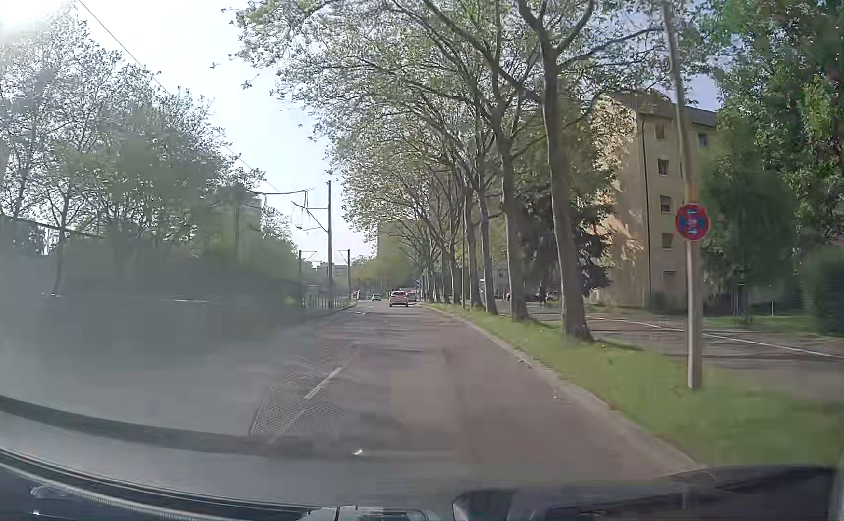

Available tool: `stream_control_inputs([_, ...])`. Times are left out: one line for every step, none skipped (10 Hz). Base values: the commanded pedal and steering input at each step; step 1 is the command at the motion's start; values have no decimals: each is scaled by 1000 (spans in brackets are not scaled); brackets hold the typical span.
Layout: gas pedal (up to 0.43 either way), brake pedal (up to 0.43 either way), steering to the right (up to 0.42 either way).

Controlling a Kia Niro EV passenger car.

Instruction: Follow the waypoints while adhering to traffic rules and regulations

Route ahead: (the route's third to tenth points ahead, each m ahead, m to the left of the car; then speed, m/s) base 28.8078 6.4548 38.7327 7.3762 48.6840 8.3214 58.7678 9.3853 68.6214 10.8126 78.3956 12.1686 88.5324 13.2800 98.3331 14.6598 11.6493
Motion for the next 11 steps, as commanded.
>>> stream_control_inputs([28, 0, -4])
stream_control_inputs([28, 0, -5])
stream_control_inputs([28, 0, -5])
stream_control_inputs([28, 0, -5])
stream_control_inputs([28, 0, -5])
stream_control_inputs([28, 0, -5])
stream_control_inputs([28, 0, -5])
stream_control_inputs([28, 0, -6])
stream_control_inputs([28, 0, -6])
stream_control_inputs([28, 0, -6])
stream_control_inputs([28, 0, -7])
